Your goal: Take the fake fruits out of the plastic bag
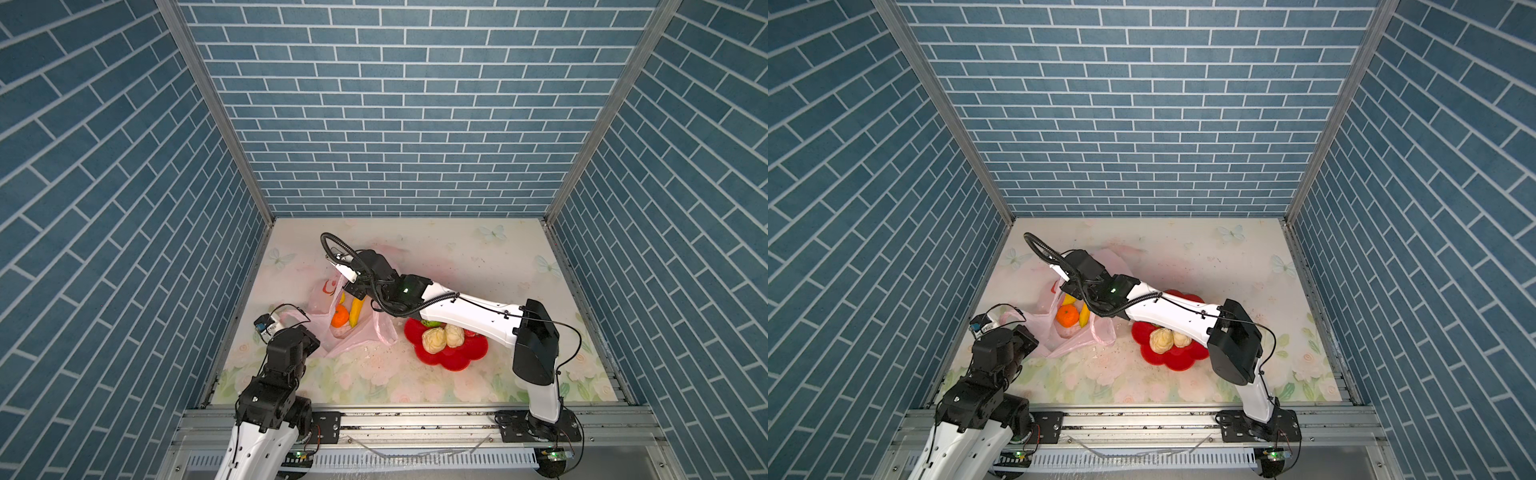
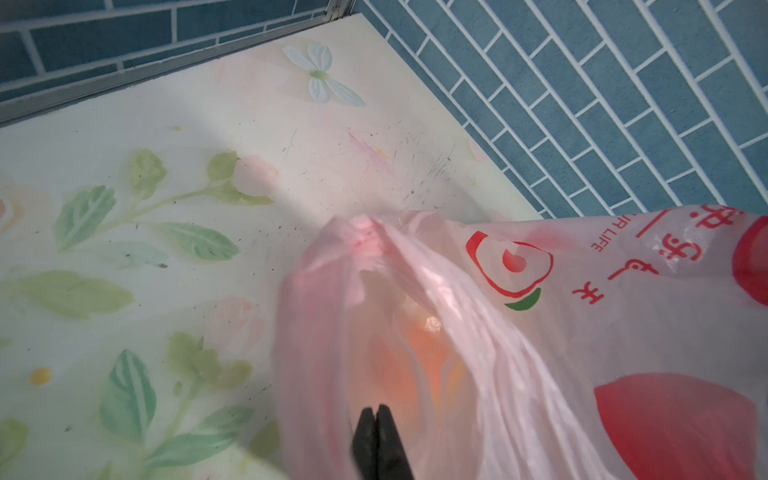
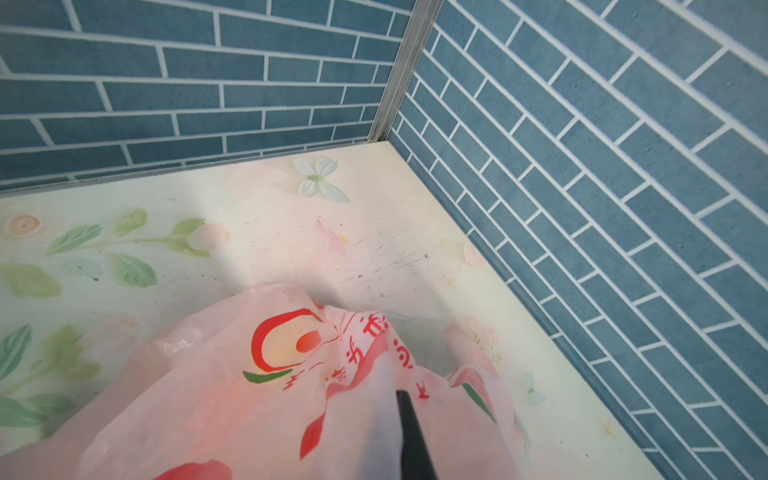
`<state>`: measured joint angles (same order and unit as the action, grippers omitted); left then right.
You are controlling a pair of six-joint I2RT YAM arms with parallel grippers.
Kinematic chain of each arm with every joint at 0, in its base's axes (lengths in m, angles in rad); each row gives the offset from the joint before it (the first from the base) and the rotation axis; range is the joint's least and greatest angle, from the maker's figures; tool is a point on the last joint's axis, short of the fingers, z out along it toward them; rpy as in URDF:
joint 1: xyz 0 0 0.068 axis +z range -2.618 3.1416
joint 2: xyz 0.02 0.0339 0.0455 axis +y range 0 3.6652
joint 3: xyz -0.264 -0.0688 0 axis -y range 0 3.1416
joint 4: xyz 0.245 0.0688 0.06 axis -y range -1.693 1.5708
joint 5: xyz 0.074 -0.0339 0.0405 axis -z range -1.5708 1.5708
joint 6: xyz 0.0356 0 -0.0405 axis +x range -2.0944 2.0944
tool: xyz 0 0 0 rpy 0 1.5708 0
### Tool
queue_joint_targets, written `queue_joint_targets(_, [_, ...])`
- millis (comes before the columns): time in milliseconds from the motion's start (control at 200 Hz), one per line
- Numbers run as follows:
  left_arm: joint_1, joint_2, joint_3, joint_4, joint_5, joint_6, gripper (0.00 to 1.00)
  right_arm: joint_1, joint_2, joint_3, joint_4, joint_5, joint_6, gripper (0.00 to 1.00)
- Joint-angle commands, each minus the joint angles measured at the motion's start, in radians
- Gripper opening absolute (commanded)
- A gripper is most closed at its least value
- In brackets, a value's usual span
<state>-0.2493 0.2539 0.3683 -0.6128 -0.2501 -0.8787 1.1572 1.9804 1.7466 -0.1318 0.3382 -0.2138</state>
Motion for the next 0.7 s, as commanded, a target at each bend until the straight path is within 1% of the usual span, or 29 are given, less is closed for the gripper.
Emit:
queue_joint_targets(0, [-0.004,-0.031,0.032,-0.109,-0.009,-0.006,0.06,-0.011,0.004,-0.034,-0.053,-0.001,0.073,0.04])
queue_joint_targets(40, [-0.004,-0.038,0.039,-0.121,-0.007,-0.008,0.06,-0.016,-0.002,-0.042,-0.069,-0.01,0.087,0.08])
queue_joint_targets(120, [-0.004,-0.047,0.061,-0.137,-0.002,-0.005,0.06,-0.022,-0.016,-0.056,-0.102,-0.024,0.118,0.19])
queue_joint_targets(250, [-0.004,-0.035,0.105,-0.15,0.007,-0.003,0.06,-0.028,-0.039,-0.069,-0.162,-0.052,0.159,0.42])
queue_joint_targets(325, [-0.004,-0.013,0.134,-0.152,0.02,0.0,0.06,-0.028,-0.056,-0.07,-0.204,-0.071,0.179,0.5])
queue_joint_targets(380, [-0.004,0.006,0.152,-0.143,0.032,0.002,0.06,-0.029,-0.075,-0.074,-0.232,-0.083,0.195,0.54])
queue_joint_targets(490, [-0.004,0.041,0.181,-0.123,0.054,0.004,0.06,-0.028,-0.131,-0.102,-0.275,-0.102,0.232,0.57])
queue_joint_targets(695, [-0.004,0.07,0.219,-0.109,0.069,0.025,0.06,-0.016,-0.279,-0.182,-0.368,-0.143,0.321,0.59])
